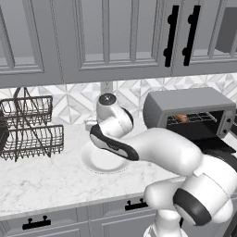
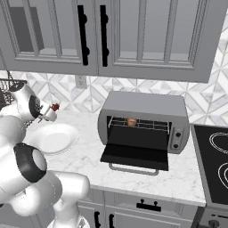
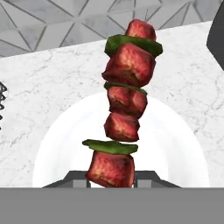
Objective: Pick up the kebab skewer and baguette bread, and place them inside the toaster oven. Close the toaster oven door and start by setting the timer.
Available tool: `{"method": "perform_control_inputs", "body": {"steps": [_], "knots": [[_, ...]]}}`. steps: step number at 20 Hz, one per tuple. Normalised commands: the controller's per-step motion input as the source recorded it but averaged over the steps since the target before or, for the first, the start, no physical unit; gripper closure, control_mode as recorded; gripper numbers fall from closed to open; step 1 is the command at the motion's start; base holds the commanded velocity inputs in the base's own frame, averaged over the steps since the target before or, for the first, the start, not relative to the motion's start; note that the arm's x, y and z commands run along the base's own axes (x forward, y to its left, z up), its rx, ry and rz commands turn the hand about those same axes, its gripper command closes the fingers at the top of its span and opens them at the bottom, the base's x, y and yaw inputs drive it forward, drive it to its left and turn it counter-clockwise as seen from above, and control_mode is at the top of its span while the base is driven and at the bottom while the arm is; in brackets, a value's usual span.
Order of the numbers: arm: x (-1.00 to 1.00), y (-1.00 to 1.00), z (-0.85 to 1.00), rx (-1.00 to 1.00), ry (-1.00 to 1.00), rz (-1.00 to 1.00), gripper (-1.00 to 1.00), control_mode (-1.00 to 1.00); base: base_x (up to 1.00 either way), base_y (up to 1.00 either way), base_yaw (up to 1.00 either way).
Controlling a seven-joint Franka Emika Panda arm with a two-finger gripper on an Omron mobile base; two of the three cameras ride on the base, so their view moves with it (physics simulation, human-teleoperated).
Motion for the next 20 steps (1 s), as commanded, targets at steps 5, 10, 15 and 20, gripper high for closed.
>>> {"method": "perform_control_inputs", "body": {"steps": [5,10,15,20], "knots": [[-0.47,-0.44,0.29,0.00,0.00,0.15,1.00,-1.00,0.00,0.00,0.00],[-0.60,-0.56,0.14,0.00,0.00,0.16,1.00,-1.00,0.00,0.00,0.00],[-0.49,-0.69,0.05,0.00,0.00,0.13,1.00,-1.00,0.00,0.00,0.00],[-0.38,-0.71,0.14,0.00,0.00,0.11,1.00,-1.00,0.00,0.00,0.00]]}}
